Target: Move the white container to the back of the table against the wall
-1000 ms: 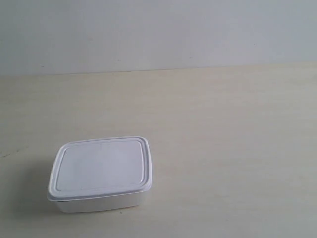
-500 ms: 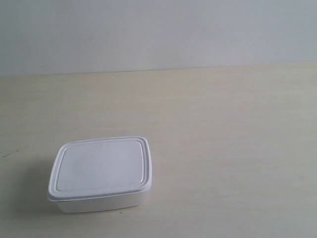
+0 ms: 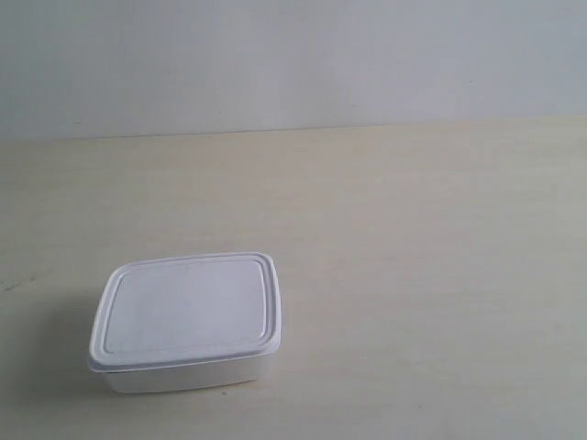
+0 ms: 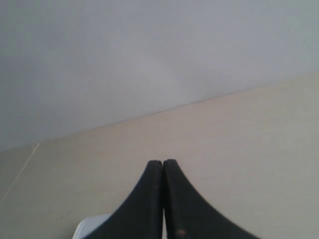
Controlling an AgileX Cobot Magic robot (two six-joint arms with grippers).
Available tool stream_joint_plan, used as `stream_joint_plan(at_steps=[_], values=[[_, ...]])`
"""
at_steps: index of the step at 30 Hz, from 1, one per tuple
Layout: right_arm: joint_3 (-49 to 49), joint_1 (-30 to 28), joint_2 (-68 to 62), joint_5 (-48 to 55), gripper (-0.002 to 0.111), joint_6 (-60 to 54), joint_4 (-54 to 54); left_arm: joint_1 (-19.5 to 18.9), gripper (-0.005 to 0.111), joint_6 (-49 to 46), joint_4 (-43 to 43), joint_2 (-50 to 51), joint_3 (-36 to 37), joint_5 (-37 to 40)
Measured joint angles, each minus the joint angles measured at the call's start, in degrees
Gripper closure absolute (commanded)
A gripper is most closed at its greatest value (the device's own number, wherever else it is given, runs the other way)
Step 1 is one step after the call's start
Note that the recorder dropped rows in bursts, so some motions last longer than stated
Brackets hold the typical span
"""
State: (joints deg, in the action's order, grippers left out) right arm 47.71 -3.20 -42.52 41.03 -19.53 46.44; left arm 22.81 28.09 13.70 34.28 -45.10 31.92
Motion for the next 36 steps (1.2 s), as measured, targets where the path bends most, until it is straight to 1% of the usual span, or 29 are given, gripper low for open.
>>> stream_joint_plan(at_steps=[3,6,9,13,17,20,25,27,31,34,36], values=[[5.1,0.0,-5.8,5.6,0.108,-4.9,5.1,2.4,0.107,-4.9,-3.5,1.6,-5.3,8.0],[9.5,2.2,-9.9,8.4,0.108,-6.2,6.2,3.1,0.107,-6.2,-4.3,3.1,-6.8,13.0],[12.8,7.1,-12.4,9.2,0.108,-6.4,5.9,3.0,0.107,-6.9,-6.3,4.8,-6.2,15.2],[15.5,16.1,-15.3,8.7,0.108,-2.9,0.1,3.0,0.107,-8.7,-9.7,7.8,-3.9,15.4],[15.8,25.4,-19.8,6.6,0.108,2.4,-7.4,3.0,0.107,-10.3,-12.8,10.4,-1.4,13.6],[15.8,32.1,-24.8,4.6,0.108,4.2,-10.9,3.0,0.107,-11.2,-14.9,11.5,1.0,11.5],[15.8,41.1,-33.8,1.6,0.108,7.1,-15.4,3.0,0.107,-12.6,-18.0,12.0,6.3,8.3],[15.8,43.5,-37.5,1.2,0.108,7.3,-16.7,3.1,0.107,-12.8,-19.0,12.0,9.0,6.3],[15.0,46.7,-43.5,-0.8,0.108,7.7,-17.9,3.1,0.107,-12.9,-21.2,12.0,15.8,-0.3],[12.9,48.8,-46.8,-3.2,0.108,8.2,-18.6,3.1,0.107,-12.9,-22.4,12.0,19.4,-4.8],[11.1,50.1,-48.6,-5.4,0.108,8.6,-18.8,3.1,0.107,-12.9,-23.3,12.0,21.1,-6.1]])
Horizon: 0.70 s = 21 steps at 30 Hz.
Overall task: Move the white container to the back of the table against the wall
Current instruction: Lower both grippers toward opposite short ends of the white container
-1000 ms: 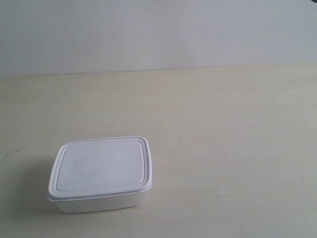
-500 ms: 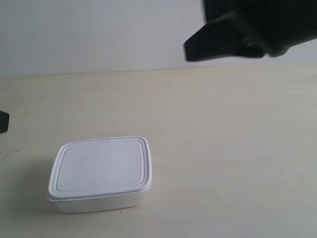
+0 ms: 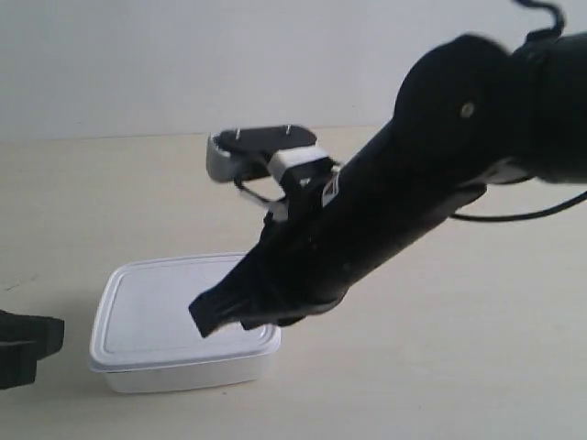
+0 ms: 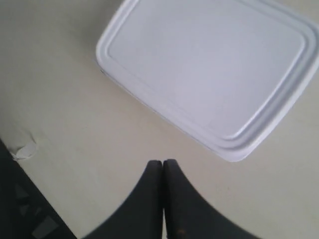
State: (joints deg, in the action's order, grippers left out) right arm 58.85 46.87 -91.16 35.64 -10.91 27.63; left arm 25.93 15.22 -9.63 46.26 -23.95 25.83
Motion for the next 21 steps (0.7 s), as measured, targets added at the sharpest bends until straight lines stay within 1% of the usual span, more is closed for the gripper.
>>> stream_joint_plan(at_steps=[6,9,12,18,21], values=[[-3.6,3.5,-2.6,-5.1,0.108,0.2,0.4,0.0,0.107,0.0,-1.7,0.6,3.4,-1.7],[-4.1,5.2,-3.8,-6.1,0.108,0.8,0.6,0.0,0.107,-1.8,-3.5,2.2,4.5,-2.1],[-4.2,6.5,-5.3,-7.3,0.108,1.7,0.7,0.0,0.107,-6.2,-8.0,5.4,5.1,-2.6],[-4.2,7.1,-9.9,-9.5,0.108,2.6,0.9,0.0,0.107,-20.1,-20.7,14.0,5.1,-5.9],[-4.2,7.1,-11.9,-11.0,0.108,2.6,1.0,0.0,0.107,-22.7,-22.8,18.9,5.2,-8.6]])
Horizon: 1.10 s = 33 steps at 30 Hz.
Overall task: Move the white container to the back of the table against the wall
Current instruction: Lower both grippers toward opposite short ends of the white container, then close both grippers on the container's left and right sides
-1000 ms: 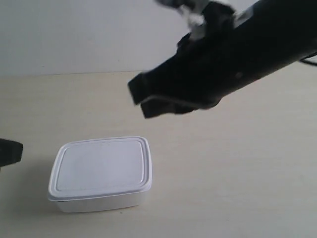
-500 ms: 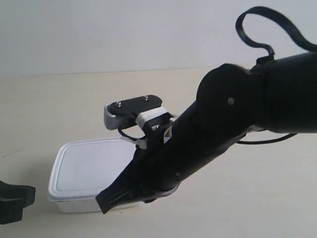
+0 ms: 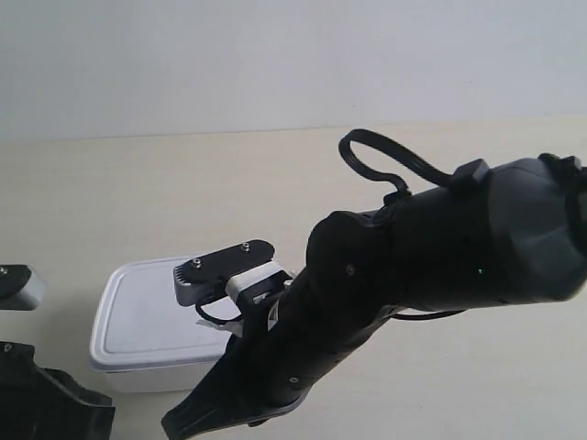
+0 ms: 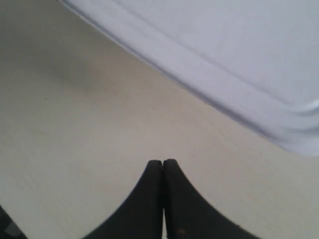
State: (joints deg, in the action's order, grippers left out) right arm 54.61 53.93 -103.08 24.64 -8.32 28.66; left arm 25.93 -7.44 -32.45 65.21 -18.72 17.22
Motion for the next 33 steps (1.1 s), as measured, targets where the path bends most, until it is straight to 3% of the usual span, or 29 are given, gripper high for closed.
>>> stream_joint_plan(at_steps=[12,33], values=[[-0.1,0.0,-1.8,-4.7,0.108,0.1,0.0,0.0,0.107,-1.6,-0.8,12.8,0.0,-11.2],[-0.1,0.0,-1.8,-8.4,0.108,0.1,0.0,0.0,0.107,-1.7,-0.8,13.9,0.0,-16.1]])
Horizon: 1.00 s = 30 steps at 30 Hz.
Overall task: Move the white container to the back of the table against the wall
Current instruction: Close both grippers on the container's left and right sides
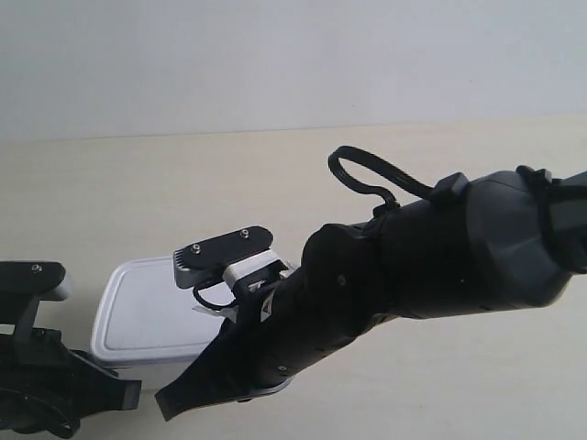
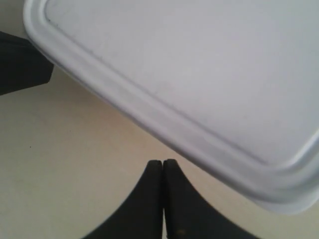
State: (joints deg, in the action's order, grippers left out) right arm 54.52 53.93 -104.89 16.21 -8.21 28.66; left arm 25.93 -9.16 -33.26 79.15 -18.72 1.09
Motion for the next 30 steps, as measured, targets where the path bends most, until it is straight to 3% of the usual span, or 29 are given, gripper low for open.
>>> stream_joint_plan(at_steps=[30], values=[[0.0,0.0,-4.2,-9.1,0.108,0.7,-2.3,0.0,0.107,0.1,0.7,1.9,-0.4,-5.9]])
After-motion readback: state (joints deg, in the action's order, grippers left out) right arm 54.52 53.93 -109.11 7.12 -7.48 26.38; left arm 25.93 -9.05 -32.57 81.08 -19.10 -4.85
